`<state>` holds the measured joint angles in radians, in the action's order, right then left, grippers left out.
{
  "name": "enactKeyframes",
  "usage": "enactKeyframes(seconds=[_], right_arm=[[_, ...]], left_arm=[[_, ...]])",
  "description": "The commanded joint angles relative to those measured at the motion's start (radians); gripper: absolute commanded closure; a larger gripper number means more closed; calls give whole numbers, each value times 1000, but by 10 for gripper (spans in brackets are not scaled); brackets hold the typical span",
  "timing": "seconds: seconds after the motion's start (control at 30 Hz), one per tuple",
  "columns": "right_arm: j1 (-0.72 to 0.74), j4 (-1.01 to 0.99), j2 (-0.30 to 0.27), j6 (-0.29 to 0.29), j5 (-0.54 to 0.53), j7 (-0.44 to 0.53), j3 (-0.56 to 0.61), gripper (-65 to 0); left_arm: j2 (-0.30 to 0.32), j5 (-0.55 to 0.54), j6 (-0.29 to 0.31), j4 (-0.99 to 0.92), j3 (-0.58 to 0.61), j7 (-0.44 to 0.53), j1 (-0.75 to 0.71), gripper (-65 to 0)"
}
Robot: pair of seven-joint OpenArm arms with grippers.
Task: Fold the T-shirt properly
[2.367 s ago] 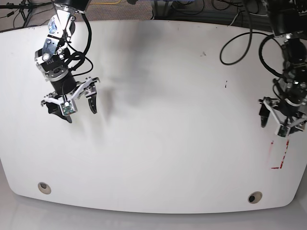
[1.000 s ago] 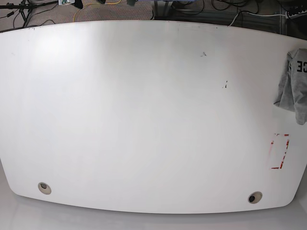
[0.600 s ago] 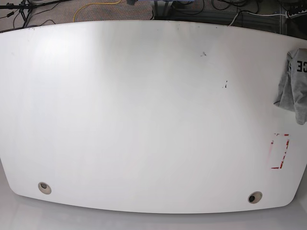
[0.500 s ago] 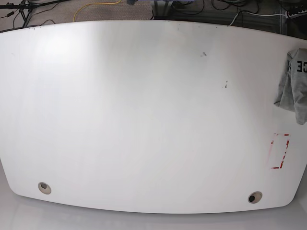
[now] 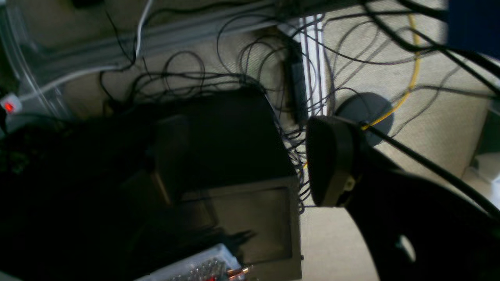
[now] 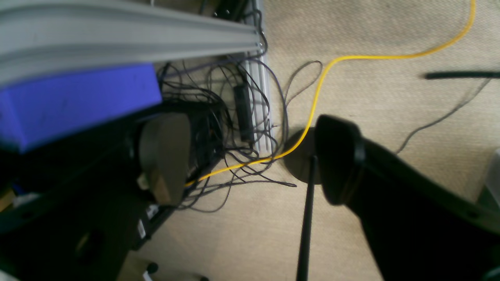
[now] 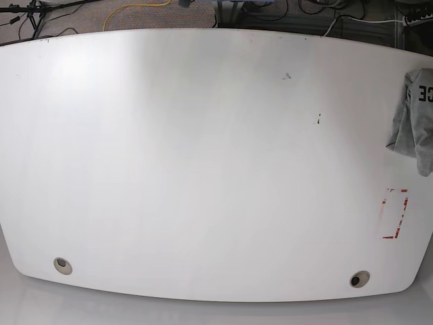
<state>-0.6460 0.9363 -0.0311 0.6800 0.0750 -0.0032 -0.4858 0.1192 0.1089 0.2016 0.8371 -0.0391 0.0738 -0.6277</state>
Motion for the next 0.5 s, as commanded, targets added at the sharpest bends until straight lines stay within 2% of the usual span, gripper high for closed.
enactKeyframes(seconds=[0.0,0.17,0.33,0.47], right_arm=[[45,-69,4,5,50,15,-3,-466],[111,-162,4,-42,92,15,-3,-466],[177,-251,3,-105,98,15,-3,-466],[231,-328,-2,-135,99,15,-3,-466]], left_arm=[[6,-1,2,-97,-2,-4,45,-414],[6,-1,2,-238,-2,-4,137,-415],[3,-1,2,-368,-2,-4,239,-418],[0,-1,2,-459,-2,-4,317,-419]])
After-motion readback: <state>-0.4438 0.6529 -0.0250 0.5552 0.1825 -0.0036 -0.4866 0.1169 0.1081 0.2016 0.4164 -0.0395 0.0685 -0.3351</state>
